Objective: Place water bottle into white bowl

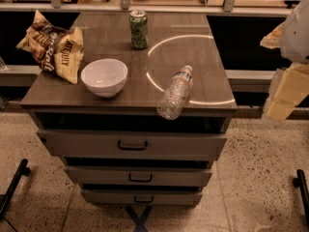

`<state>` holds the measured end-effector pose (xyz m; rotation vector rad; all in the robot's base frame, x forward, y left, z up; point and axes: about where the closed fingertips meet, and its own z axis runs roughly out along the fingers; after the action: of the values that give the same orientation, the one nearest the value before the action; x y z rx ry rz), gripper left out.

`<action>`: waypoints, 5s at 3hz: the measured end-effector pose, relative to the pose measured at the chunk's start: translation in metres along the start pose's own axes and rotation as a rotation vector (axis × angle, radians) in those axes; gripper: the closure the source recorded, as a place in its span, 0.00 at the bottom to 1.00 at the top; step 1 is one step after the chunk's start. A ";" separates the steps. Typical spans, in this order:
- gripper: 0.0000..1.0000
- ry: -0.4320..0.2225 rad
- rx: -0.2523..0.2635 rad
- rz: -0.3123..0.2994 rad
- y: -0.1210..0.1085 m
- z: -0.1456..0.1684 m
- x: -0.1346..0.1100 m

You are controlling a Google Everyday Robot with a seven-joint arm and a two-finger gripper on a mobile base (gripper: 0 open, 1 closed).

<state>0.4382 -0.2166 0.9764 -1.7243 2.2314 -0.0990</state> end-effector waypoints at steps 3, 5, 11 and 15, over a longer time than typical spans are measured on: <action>0.00 -0.068 -0.007 0.059 -0.046 0.046 -0.038; 0.00 -0.106 0.054 0.303 -0.085 0.076 -0.067; 0.00 0.049 0.080 0.998 -0.102 0.121 -0.113; 0.00 0.197 0.138 1.161 -0.073 0.164 -0.123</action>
Offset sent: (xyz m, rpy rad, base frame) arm 0.0414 0.0173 -0.0237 0.1033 0.0367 -0.0109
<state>0.5811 -0.0967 0.8641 -0.1739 2.8964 -0.1418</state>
